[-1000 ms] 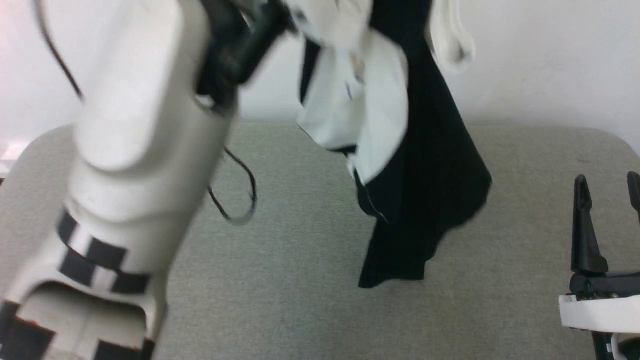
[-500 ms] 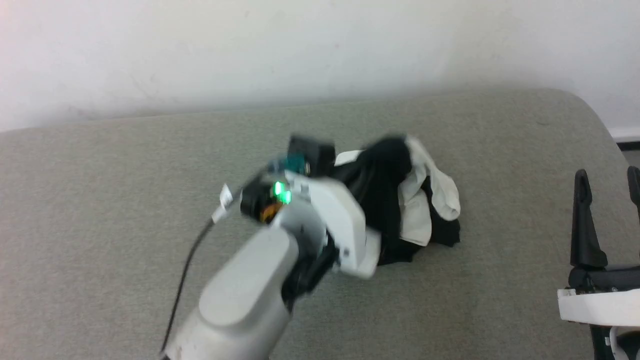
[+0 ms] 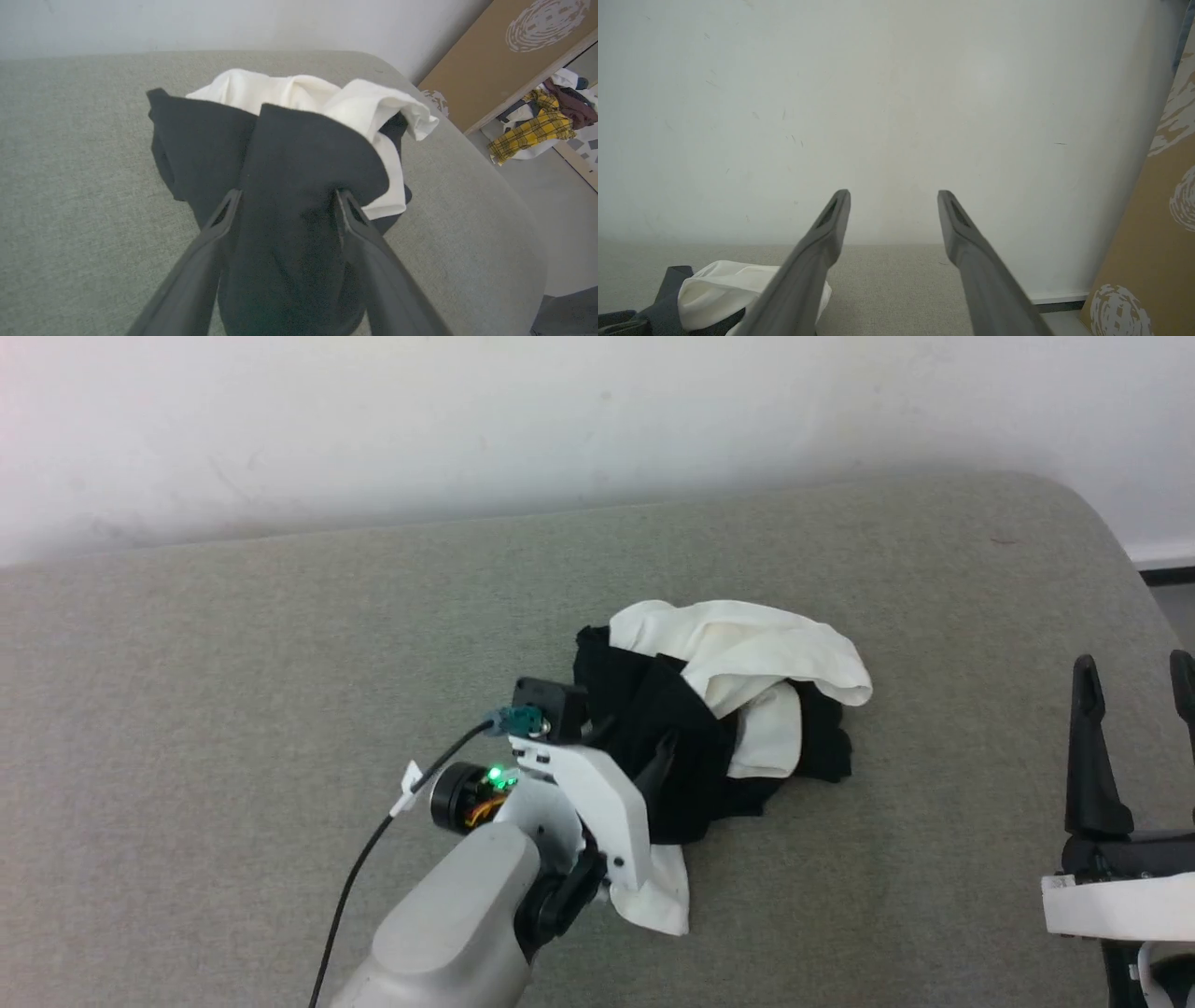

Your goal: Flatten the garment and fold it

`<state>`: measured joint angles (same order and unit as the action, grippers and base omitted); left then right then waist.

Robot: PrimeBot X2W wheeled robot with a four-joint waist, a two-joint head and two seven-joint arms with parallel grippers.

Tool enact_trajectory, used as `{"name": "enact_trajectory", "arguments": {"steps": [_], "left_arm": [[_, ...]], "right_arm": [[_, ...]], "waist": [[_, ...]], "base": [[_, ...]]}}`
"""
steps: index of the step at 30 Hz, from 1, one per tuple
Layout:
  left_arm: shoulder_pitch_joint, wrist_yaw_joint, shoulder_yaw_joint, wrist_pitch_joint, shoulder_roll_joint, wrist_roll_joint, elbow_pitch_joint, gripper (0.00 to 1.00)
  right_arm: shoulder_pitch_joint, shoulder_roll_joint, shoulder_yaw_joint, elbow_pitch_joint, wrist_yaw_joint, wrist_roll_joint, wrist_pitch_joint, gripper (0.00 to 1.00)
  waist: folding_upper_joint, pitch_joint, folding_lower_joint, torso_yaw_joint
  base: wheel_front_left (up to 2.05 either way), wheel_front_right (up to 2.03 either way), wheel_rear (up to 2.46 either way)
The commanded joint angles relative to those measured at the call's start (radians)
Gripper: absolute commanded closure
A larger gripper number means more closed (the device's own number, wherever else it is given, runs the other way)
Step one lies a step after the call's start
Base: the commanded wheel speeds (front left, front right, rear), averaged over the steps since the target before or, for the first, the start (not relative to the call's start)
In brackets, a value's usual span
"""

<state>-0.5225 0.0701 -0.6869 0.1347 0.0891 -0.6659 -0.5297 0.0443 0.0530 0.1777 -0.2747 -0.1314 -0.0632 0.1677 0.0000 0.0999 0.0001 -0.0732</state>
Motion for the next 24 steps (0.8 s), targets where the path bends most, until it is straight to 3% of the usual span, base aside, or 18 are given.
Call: {"name": "enact_trajectory", "arguments": {"steps": [1,6,10,13,17,20,24], "left_arm": [[-0.020,-0.014,0.017,-0.030,-0.005,-0.013,0.030,0.00],[-0.009,-0.003,0.066,-0.107,0.043,-0.011,0.164,0.00],[0.033,0.036,0.123,-0.241,0.146,0.054,0.327,0.00],[0.117,0.102,0.198,-0.346,0.224,0.097,0.443,0.00],[0.281,0.175,0.295,-0.389,0.293,0.138,0.607,0.00],[0.413,0.217,0.376,-0.395,0.301,0.200,0.733,0.00],[0.594,0.226,0.437,-0.396,0.276,0.310,0.816,0.00]], "right_arm": [[-0.003,-0.003,-0.003,0.002,0.001,-0.008,0.001,0.00],[0.007,-0.003,-0.006,0.000,0.001,-0.016,0.003,0.00],[0.008,-0.003,-0.017,0.004,0.001,-0.019,0.004,0.00],[0.014,-0.003,-0.024,0.007,0.001,-0.019,0.006,0.00],[0.031,-0.003,-0.022,0.012,0.001,-0.021,0.010,0.00],[0.052,-0.003,-0.020,0.013,0.001,-0.028,0.013,0.00],[0.082,-0.003,-0.023,0.022,0.001,-0.038,0.010,0.00]], "waist": [[0.0000,-0.012,-0.0001,0.027],[0.0000,-0.023,-0.0001,0.062],[0.0000,-0.027,-0.0001,0.070],[0.0000,-0.031,-0.0001,0.067],[0.0000,-0.032,-0.0001,0.061],[0.0000,-0.030,-0.0001,0.060],[0.0000,-0.034,-0.0001,0.063]], "base": [[0.00,0.00,0.00],[0.00,0.00,0.00],[0.00,0.00,0.00],[0.00,0.00,0.00],[0.00,0.00,0.00],[0.00,0.00,0.00],[0.00,0.00,0.00]]}}
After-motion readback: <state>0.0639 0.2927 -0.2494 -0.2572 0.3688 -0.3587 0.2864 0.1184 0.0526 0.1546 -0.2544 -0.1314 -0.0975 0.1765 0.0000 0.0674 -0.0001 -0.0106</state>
